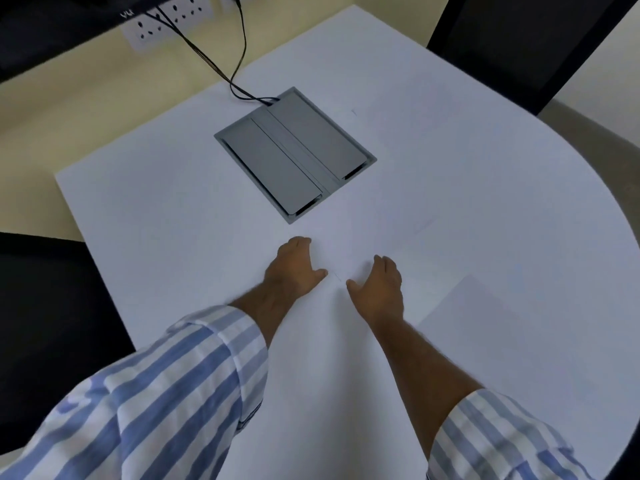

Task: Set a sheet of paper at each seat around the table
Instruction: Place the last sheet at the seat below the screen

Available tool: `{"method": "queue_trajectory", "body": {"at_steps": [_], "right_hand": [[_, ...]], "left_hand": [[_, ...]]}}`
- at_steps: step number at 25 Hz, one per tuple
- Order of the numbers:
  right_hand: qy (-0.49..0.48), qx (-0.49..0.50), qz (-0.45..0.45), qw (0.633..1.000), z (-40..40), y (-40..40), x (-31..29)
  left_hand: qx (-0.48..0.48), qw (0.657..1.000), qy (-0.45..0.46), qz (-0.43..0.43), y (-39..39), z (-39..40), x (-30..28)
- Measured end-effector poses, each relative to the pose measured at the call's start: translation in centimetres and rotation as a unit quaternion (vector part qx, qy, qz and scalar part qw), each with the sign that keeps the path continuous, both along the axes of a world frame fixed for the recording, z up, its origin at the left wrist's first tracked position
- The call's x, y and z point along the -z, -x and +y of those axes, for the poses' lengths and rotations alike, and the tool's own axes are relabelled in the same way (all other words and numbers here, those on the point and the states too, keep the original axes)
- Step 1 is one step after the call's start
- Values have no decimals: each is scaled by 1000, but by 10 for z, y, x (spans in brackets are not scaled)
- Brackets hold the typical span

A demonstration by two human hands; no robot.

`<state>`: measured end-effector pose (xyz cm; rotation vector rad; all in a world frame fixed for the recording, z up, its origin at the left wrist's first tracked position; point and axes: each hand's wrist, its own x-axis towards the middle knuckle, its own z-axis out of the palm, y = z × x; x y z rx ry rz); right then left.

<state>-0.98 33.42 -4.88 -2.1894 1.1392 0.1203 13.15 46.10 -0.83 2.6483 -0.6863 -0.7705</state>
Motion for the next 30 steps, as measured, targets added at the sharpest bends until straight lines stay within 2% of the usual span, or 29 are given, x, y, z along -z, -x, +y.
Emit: {"method": "queue_trajectory", "body": {"at_steps": [8, 13, 17, 20, 24, 27, 30], "right_hand": [[30, 50, 103, 993, -13, -29, 22], [28, 65, 123, 990, -2, -36, 32], [20, 69, 120, 990, -1, -40, 34], [13, 71, 122, 990, -1, -40, 34], [10, 78, 100, 992, -1, -39, 35], [11, 74, 90, 993, -1, -36, 34], [-7, 71, 82, 994, -7, -33, 33]], "left_hand": [[24, 996, -83, -21, -46, -53, 33], [31, 993, -108, -42, -51, -50, 54], [-11, 997, -32, -68, -50, -50, 61], [-60, 996, 56, -17, -47, -57, 58], [-166, 960, 211, 83, -35, -64, 48], [-237, 931, 256, 105, -20, -66, 43], [-280, 917, 262, 109, -10, -64, 39]]}}
